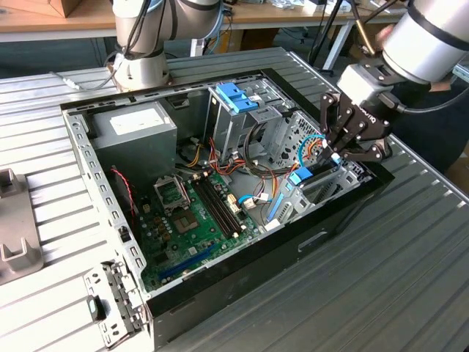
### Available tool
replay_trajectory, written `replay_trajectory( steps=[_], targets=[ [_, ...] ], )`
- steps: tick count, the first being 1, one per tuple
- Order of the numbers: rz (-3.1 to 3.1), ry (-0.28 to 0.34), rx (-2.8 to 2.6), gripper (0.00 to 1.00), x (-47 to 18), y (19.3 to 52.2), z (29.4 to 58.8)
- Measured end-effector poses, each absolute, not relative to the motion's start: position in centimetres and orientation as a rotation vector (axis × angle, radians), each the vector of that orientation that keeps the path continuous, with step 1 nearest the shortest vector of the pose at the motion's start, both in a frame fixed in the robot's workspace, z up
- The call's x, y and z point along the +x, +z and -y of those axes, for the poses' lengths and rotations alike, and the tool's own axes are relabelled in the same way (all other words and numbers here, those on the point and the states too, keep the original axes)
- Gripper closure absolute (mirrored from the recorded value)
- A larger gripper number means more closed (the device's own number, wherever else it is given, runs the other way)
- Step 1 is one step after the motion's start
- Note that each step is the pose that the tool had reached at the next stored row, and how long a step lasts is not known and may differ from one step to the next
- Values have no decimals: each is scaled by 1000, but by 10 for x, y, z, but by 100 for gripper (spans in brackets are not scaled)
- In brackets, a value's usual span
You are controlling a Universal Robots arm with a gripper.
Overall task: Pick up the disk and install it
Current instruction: 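Insert the disk into the insertion slot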
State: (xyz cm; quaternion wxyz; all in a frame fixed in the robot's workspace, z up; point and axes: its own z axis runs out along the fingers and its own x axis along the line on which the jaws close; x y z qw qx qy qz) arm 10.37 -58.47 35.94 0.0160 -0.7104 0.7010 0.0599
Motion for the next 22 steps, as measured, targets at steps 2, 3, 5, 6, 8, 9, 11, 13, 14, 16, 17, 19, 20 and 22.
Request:
replay_trajectory(
  steps=[2, 3, 5, 6, 8, 9, 11, 13, 14, 16, 17, 19, 20, 22],
  targets=[
    [-2180, 187, -2209, 90, 104, 352, 581],
    [-2180, 187, -2209, 90, 104, 350, 581],
    [-2180, 187, -2209, 90, 105, 344, 578],
    [-2180, 187, -2210, 90, 106, 342, 577],
    [-2181, 188, -2210, 90, 106, 337, 576],
    [-2181, 187, -2210, 90, 107, 335, 576],
    [-2182, 186, -2211, 90, 107, 331, 576],
    [-2181, 188, -2210, 90, 108, 331, 576],
    [-2180, 189, -2209, 90, 108, 332, 576],
    [-2180, 189, -2209, 90, 109, 334, 576],
    [-2180, 188, -2210, 90, 109, 336, 576],
    [-2180, 189, -2209, 90, 111, 338, 576],
    [-2180, 189, -2209, 90, 111, 340, 576],
    [-2180, 190, -2209, 90, 113, 342, 576]
  ],
)
